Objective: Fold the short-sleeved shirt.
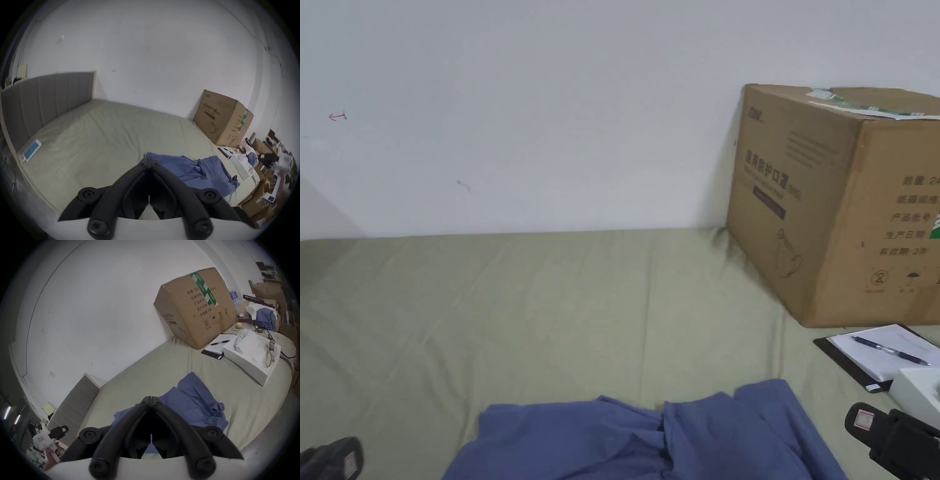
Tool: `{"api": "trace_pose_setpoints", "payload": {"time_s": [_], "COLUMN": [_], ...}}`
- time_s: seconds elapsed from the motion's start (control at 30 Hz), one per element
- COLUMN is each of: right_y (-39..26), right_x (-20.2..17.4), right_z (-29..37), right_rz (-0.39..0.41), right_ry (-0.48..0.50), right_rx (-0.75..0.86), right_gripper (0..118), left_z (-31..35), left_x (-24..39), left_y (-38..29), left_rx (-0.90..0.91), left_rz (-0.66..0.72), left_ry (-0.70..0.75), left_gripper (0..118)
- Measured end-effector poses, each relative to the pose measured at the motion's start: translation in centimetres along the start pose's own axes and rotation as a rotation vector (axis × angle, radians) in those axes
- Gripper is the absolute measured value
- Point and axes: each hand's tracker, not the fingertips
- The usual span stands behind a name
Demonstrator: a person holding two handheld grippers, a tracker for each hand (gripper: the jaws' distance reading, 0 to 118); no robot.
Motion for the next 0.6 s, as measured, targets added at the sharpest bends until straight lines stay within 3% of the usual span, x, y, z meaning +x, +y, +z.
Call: {"api": "trace_pose_setpoints", "payload": {"time_s": [0.07,0.2,0.33,0.43,0.47,0.5,0.57,0.6], "right_y": [-0.1,-0.1,-0.2,-0.5,-0.8,-0.9,-1.3,-1.5], "right_x": [-0.4,-1.5,-1.7,-1.3,-1.1,-0.8,-0.4,-0.1], "right_z": [-0.2,-1.3,-3.4,-5.3,-5.9,-6.6,-7.8,-8.4], "right_rz": [0.017,0.131,0.222,0.235,0.24,0.246,0.261,0.269], "right_ry": [0.073,0.038,0.032,0.051,0.053,0.05,0.047,0.046], "right_rx": [-0.02,-0.053,-0.11,-0.158,-0.176,-0.196,-0.228,-0.24], "right_gripper": [0,0,0,0,0,0,0,0], "left_z": [-0.4,-6.3,-19.9,-28.3,-30.4,-32.7,-36.0,-37.5], "left_x": [0.8,1.8,1.2,1.1,0.9,0.7,0.6,0.6], "left_y": [0.5,4.6,6.5,4.6,3.9,3.3,1.6,0.8], "left_rx": [-0.008,-0.117,-0.558,-0.693,-0.711,-0.71,-0.747,-0.758], "left_rz": [-0.007,-0.056,-0.077,-0.07,-0.078,-0.072,-0.091,-0.108], "left_ry": [-0.007,-0.021,-0.095,-0.091,-0.066,-0.049,-0.019,0.004], "left_gripper": [0,0,0,2,18,43,108,118]}}
